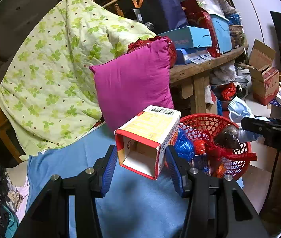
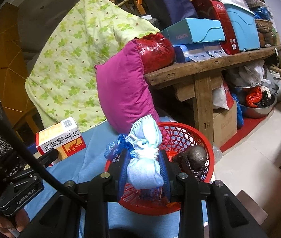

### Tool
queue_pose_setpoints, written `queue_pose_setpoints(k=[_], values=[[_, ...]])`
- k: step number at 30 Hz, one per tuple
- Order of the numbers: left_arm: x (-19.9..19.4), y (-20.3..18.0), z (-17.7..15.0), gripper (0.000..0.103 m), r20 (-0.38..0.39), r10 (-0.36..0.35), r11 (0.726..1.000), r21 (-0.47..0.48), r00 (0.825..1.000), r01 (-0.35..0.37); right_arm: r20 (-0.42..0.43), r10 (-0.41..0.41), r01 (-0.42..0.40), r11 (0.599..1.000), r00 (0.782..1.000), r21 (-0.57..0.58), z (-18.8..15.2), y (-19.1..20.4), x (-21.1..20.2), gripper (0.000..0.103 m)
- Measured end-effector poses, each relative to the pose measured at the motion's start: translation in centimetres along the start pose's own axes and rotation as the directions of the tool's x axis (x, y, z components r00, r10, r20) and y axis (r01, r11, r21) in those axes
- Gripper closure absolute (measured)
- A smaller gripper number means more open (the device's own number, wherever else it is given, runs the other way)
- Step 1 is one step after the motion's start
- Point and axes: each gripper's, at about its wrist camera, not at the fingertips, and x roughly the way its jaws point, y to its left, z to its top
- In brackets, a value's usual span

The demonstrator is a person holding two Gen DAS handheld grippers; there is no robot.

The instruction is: Collect trash

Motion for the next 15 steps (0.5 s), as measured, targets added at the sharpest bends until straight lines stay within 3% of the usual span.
queue_pose_setpoints(k=[15], values=[[3.0, -0.7, -0.3, 0.051, -0.022, -0.100, 0.994, -0.034, 0.995, 0.099, -0.035, -0.046, 0.046, 0.999, 0.998, 0.003, 0.6, -1.7, 2.7, 0.071]])
